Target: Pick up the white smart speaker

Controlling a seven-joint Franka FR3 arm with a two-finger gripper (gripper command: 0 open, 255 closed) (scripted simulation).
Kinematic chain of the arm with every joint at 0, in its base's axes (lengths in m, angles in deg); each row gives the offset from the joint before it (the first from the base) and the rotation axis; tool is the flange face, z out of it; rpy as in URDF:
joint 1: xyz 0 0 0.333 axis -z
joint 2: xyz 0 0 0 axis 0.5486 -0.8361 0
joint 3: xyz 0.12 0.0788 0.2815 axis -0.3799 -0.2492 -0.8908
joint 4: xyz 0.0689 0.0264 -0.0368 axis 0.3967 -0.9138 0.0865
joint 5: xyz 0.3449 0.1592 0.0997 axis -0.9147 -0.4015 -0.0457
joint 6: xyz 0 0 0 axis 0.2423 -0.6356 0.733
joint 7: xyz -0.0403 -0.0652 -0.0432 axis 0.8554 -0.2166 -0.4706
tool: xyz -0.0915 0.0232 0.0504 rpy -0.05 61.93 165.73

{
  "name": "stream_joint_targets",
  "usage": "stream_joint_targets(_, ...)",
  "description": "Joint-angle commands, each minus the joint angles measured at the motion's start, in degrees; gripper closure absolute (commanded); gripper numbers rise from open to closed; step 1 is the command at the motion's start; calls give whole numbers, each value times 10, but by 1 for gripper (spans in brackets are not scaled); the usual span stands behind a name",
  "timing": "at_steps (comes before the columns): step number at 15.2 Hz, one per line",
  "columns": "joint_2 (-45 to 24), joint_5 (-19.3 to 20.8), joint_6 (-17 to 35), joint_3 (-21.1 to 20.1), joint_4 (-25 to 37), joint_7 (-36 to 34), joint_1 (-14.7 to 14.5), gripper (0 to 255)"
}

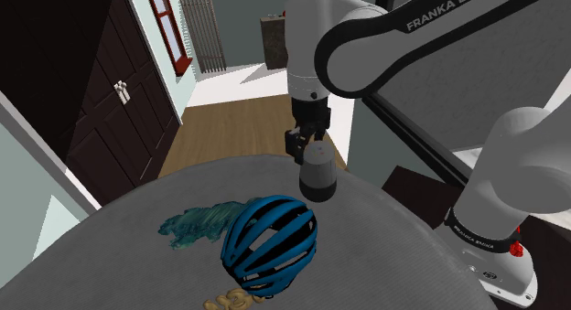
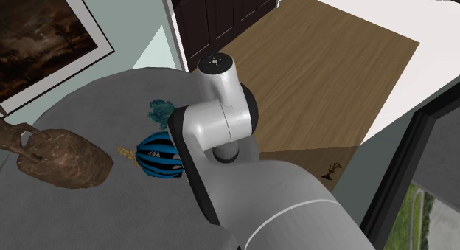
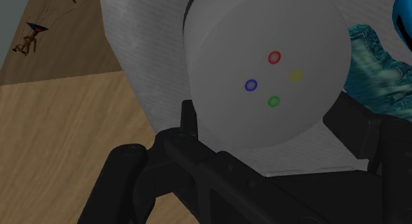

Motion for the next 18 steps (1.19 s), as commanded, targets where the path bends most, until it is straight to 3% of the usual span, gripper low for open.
stream_joint_targets(1,-1,0,1,0,-1,0,0,255)
stream_joint_targets(8,-1,0,0,-1,-1,-1,0,255)
stream_joint_targets(18,24,2,-83,11,58,5,0,255)
